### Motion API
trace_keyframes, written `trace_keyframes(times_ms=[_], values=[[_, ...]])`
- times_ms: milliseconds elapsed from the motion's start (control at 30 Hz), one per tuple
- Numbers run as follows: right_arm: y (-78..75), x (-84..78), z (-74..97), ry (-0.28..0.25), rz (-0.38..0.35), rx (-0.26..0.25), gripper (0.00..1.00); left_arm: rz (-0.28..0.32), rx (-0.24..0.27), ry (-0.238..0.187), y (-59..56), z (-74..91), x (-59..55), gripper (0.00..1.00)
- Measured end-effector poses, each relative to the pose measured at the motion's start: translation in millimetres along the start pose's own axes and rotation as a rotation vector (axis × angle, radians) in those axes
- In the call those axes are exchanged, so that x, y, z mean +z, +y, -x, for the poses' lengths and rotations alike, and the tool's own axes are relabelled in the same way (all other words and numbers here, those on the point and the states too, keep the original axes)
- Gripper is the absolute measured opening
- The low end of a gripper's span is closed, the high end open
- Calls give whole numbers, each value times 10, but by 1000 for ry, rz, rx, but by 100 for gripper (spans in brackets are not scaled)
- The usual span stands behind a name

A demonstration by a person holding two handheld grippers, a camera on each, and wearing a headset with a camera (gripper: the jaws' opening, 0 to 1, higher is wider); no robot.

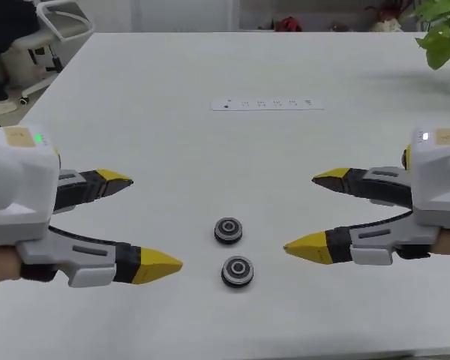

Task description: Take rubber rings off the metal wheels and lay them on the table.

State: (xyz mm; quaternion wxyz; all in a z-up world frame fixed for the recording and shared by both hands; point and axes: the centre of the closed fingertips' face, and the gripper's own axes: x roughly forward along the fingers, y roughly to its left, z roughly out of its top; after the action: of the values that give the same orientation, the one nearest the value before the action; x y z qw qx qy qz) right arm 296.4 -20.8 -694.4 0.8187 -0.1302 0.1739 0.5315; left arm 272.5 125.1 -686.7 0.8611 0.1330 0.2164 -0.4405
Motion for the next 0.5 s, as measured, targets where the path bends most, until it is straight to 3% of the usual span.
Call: trace_keyframes(times_ms=[500], values=[[76, -52, -150, 25, 50, 63, 68, -29, -29, 13, 8, -66, -32, 83]])
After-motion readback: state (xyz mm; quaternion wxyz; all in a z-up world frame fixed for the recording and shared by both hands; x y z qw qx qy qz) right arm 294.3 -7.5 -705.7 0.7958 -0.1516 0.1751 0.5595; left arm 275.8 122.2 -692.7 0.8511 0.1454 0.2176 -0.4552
